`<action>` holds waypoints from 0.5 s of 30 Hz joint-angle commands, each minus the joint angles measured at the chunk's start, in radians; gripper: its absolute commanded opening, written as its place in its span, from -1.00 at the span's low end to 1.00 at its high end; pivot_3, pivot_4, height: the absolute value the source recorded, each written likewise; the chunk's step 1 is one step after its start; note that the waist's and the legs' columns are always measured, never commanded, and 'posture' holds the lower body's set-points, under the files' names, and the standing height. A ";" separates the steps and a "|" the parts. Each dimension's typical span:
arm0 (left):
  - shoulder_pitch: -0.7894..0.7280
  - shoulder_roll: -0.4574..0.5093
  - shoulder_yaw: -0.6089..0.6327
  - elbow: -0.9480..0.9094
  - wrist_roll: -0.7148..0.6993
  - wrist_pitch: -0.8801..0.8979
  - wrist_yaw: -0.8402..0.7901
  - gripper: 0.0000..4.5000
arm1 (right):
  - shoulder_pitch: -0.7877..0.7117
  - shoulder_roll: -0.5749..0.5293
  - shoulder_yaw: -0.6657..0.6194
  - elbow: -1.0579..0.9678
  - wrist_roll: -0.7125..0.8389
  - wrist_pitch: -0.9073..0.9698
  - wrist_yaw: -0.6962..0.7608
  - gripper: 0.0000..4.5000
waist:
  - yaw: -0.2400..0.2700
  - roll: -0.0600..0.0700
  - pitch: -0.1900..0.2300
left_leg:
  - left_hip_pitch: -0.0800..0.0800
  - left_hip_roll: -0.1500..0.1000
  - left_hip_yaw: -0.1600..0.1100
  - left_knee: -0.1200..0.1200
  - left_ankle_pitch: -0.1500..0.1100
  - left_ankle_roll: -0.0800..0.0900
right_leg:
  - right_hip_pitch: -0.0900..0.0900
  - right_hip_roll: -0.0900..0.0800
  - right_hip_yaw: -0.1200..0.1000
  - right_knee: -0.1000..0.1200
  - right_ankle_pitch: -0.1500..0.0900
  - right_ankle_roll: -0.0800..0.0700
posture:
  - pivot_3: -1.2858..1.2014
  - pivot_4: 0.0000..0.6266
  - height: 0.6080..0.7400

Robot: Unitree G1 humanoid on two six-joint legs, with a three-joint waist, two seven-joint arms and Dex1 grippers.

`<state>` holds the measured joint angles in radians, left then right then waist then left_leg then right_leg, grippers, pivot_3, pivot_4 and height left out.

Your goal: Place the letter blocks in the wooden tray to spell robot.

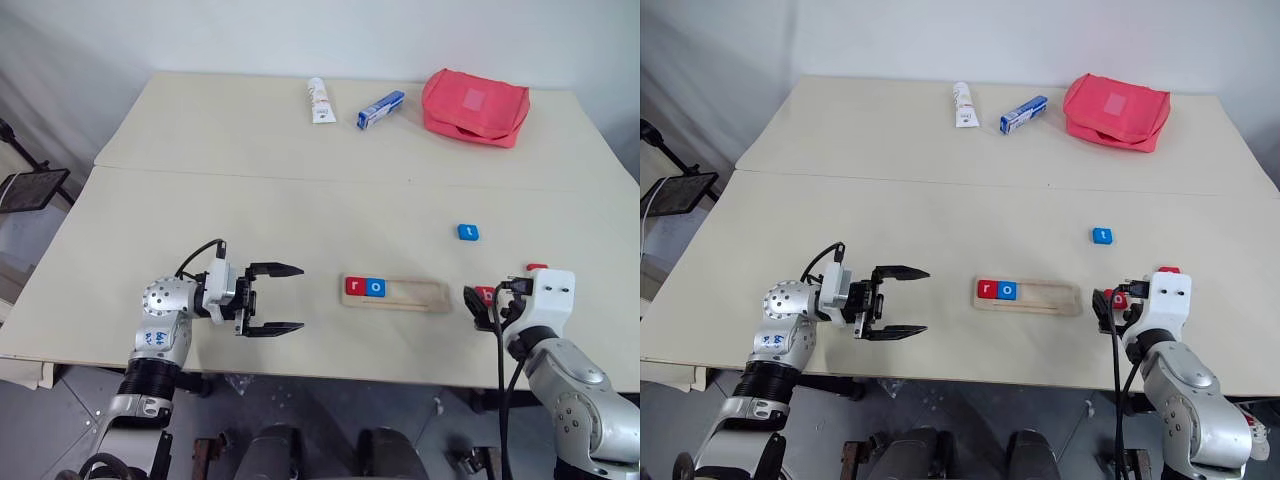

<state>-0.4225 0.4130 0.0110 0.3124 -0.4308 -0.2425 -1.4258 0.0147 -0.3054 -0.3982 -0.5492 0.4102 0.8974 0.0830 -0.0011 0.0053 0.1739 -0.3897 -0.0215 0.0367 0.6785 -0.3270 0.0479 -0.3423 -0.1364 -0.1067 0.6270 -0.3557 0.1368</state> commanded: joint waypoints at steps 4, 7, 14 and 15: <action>0.011 0.002 0.010 -0.037 -0.018 0.001 0.027 1.00 | 0.042 -0.309 0.012 -0.032 0.033 -0.059 0.307 0.99 | 0.002 0.000 0.000 | 0.000 -0.001 0.000 0.000 0.000 0.001 | 0.001 0.000 0.000 -0.001 0.000 0.000 | 0.03 -0.52 1.00; 0.004 0.001 0.009 -0.020 -0.016 -0.006 0.020 1.00 | 0.036 -0.450 0.014 0.051 0.044 -0.105 0.464 0.99 | 0.001 0.000 0.000 | 0.000 0.000 0.000 0.000 0.000 0.001 | 0.001 0.000 0.000 -0.002 0.000 0.000 | 0.03 -0.52 1.00; 0.003 0.012 0.010 0.008 -0.018 -0.026 -0.029 1.00 | -0.064 -0.743 0.162 0.366 -0.031 -0.367 0.893 0.99 | 0.000 0.000 0.001 | 0.000 0.001 0.002 0.001 0.000 0.001 | 0.002 0.000 -0.001 -0.005 0.000 0.000 | 0.03 -0.52 1.00; 0.007 0.014 0.013 0.007 -0.016 -0.032 -0.028 1.00 | -0.090 -0.766 0.193 0.424 -0.047 -0.419 0.948 0.99 | 0.000 0.000 0.001 | 0.000 0.001 0.002 0.001 0.000 0.001 | 0.002 0.000 -0.001 -0.005 0.000 0.000 | 0.03 -0.52 1.00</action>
<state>-0.4194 0.4160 0.0134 0.3305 -0.4320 -0.2555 -1.4456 -0.0600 -1.0511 -0.2324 -0.1812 0.3893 0.5618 0.9411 -0.0007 0.0048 0.1746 -0.3895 -0.0201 0.0384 0.6791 -0.3273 0.0486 -0.3397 -0.1359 -0.1084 0.6218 -0.3557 0.1368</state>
